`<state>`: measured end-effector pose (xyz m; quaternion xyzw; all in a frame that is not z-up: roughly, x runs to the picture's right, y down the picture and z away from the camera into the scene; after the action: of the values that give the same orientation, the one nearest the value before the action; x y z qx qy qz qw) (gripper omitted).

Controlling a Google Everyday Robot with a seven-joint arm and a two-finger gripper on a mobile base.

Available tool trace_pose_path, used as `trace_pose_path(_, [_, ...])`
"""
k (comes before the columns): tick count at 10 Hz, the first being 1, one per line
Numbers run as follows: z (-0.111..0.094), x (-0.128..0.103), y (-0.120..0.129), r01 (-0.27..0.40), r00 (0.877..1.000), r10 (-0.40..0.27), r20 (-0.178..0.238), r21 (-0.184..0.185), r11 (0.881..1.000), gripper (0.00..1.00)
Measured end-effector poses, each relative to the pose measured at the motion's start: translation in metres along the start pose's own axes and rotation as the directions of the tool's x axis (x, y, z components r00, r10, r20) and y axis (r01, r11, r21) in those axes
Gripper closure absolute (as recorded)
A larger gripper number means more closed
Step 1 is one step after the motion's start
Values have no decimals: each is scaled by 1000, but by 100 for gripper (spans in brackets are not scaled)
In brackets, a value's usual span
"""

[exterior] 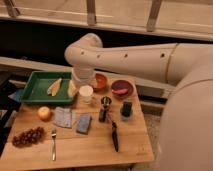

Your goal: Place apple in metal cup

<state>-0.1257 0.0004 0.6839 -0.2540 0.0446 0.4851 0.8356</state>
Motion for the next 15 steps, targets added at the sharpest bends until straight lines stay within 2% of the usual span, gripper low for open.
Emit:
trace_pose_path(1, [5, -11, 31, 56, 998, -56, 6, -11, 998, 22])
trace_pose_path(3, [15, -33, 89, 147, 989, -147, 18, -48, 988, 22])
trace_pose_path(4, [21, -43, 120, 190, 982, -189, 21, -72, 979, 22])
trace_pose_path(5, [27, -51, 150, 241, 970, -240, 24, -100, 965, 22])
trace_pose_path(6, [29, -53, 167, 264, 965, -263, 25, -122, 957, 22])
trace_pose_path(10, [30, -53, 169, 268, 963, -267, 23, -122, 956, 22])
trace_pose_path(12, [33, -58, 160, 239, 971, -237, 31, -117, 964, 22])
trace_pose_path(13, [40, -65, 156, 229, 973, -228, 21, -112, 967, 22])
trace_pose_path(15, [62, -83, 170, 229, 972, -233, -15, -116, 966, 22])
